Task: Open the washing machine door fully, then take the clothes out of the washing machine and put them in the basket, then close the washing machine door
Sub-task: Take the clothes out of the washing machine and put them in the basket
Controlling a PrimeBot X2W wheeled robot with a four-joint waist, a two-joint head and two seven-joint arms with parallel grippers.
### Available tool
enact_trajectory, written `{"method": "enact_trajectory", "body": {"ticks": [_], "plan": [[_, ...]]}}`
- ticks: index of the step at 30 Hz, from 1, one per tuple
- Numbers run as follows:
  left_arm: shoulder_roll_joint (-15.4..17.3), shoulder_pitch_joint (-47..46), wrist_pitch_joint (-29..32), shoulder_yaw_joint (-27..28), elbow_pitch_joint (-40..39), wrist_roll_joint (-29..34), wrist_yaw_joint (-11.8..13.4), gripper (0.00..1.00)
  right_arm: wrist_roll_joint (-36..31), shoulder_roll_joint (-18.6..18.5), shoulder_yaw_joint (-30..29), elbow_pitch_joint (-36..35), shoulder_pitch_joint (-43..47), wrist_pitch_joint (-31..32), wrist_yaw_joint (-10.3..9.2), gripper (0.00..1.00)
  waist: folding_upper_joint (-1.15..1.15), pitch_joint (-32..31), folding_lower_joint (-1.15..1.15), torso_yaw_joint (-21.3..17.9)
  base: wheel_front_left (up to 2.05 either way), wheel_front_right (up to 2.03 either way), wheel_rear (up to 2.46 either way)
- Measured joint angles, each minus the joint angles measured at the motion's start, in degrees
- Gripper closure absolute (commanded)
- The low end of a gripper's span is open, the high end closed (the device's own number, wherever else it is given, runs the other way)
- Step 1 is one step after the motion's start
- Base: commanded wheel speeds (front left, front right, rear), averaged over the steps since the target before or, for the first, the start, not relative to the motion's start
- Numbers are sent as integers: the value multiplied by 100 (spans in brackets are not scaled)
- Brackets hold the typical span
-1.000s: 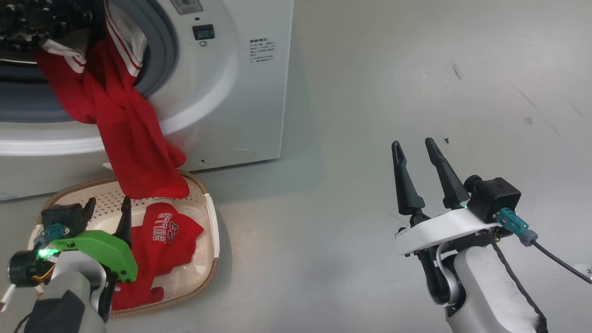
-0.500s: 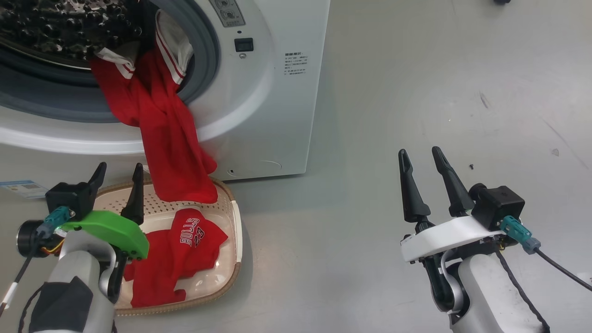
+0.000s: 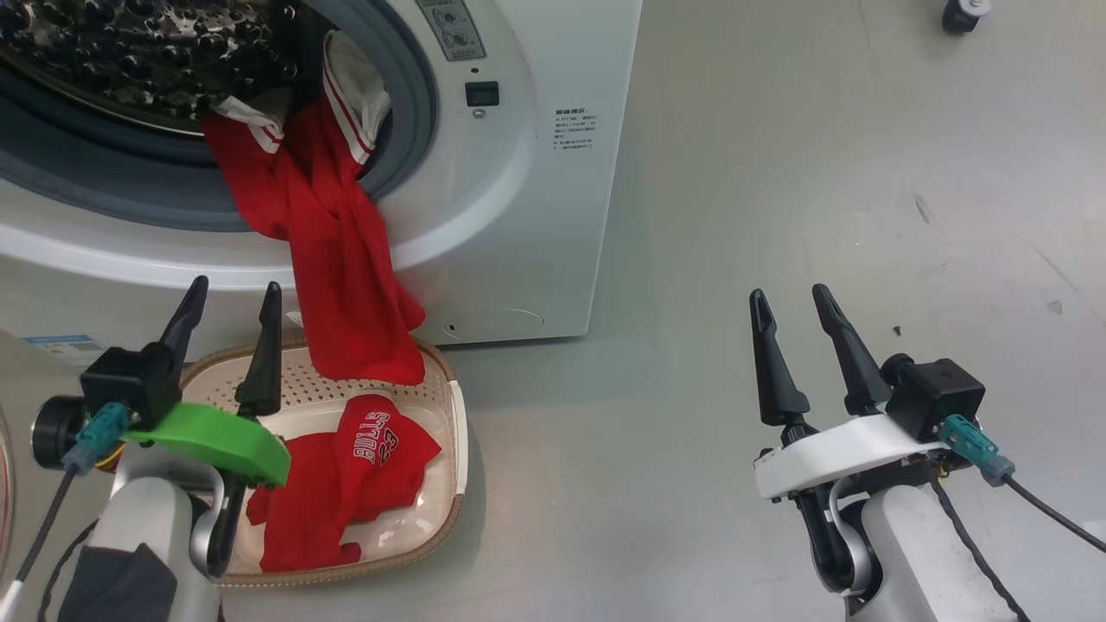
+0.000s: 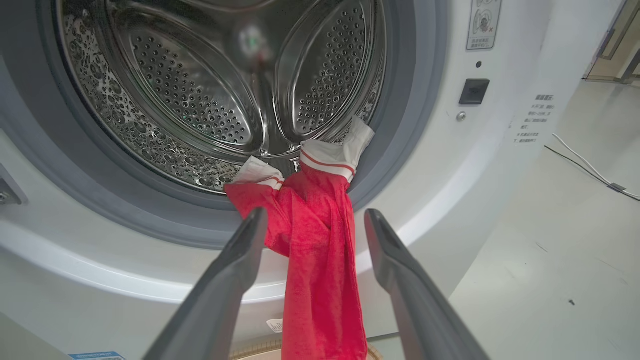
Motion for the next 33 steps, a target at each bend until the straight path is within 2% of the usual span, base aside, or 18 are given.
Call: {"method": "enact_trajectory", "body": {"ticks": [10, 33], "plan": [[-199, 537, 0, 121, -481, 16, 0, 0, 1, 0, -2, -32, 81, 0, 40, 0, 0, -4, 0, 3, 0, 0, 0], [-252, 1009, 0, 209, -1015, 151, 0, 0, 1, 0, -16, -34, 109, 0, 58, 0, 0, -16, 0, -17, 0, 0, 0]]}}
